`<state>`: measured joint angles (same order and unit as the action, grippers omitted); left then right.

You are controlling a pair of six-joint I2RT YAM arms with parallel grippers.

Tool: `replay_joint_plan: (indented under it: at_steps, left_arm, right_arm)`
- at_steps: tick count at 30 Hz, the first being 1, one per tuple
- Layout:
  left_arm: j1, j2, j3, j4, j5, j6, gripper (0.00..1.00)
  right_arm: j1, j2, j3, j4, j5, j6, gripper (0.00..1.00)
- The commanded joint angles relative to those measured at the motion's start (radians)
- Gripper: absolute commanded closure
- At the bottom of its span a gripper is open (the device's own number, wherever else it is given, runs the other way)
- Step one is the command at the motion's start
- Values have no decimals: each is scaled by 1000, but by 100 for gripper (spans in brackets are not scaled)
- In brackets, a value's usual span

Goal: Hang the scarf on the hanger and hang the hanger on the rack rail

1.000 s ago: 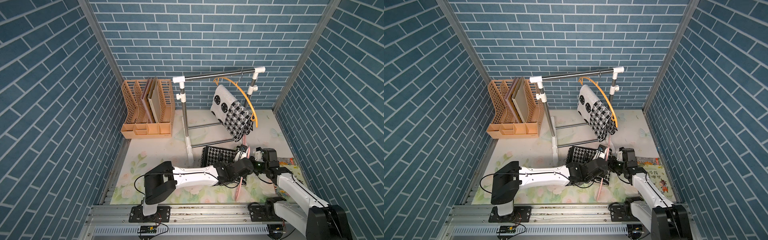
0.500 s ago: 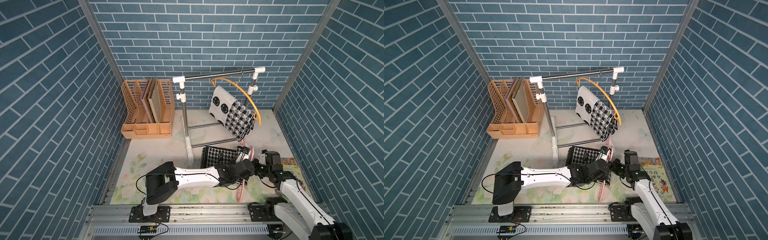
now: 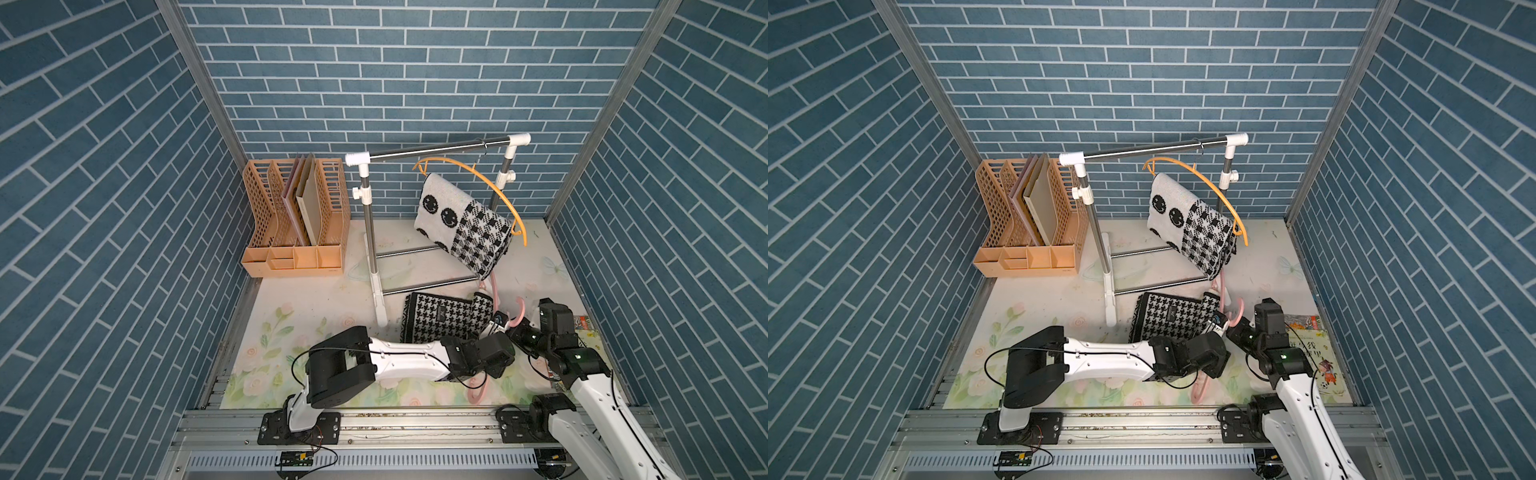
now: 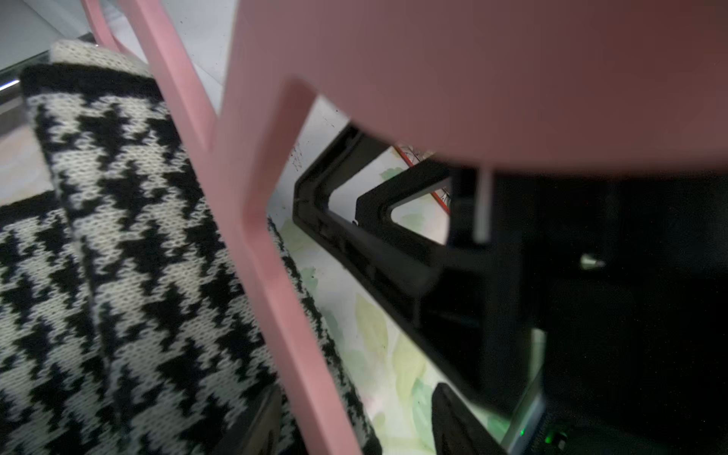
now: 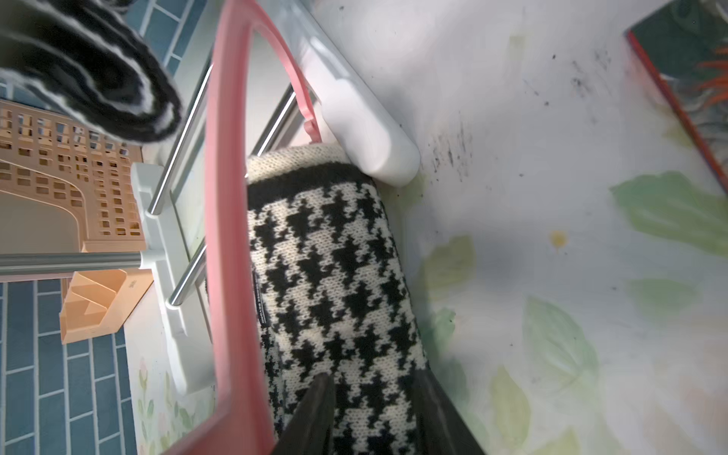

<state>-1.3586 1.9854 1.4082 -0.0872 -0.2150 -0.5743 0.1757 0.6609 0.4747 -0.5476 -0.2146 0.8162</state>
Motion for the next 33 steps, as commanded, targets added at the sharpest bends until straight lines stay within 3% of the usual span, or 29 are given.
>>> replay_joint_plan:
  at_steps: [1, 6, 13, 16, 20, 23, 27, 33]
  left_arm:
    - [-5, -81, 19, -52, 2, 54, 31]
    - [9, -157, -10, -29, 89, 98, 19]
    - [24, -253, -34, -43, 224, 88, 18]
    - [109, -351, -164, -4, 262, -35, 20]
    - [293, -449, -390, 140, 371, -229, 22]
    - [361, -385, -410, 249, 479, -242, 21]
    - [372, -224, -330, 348, 619, -219, 20]
    - [375, -129, -300, 374, 659, -189, 20]
  right_arm:
    - [4, -6, 11, -82, 37, 26, 58]
    - [5, -7, 39, -153, 106, 26, 53]
    - [5, 0, 48, -182, 100, -17, 46]
    - [5, 9, 55, -201, 71, -21, 47]
    - [4, 9, 64, -243, 37, -50, 47]
    - [5, 11, 64, -254, -15, -92, 48]
    - [4, 17, 58, -255, -101, -142, 47]
    - [5, 30, 87, -292, -143, -209, 47]
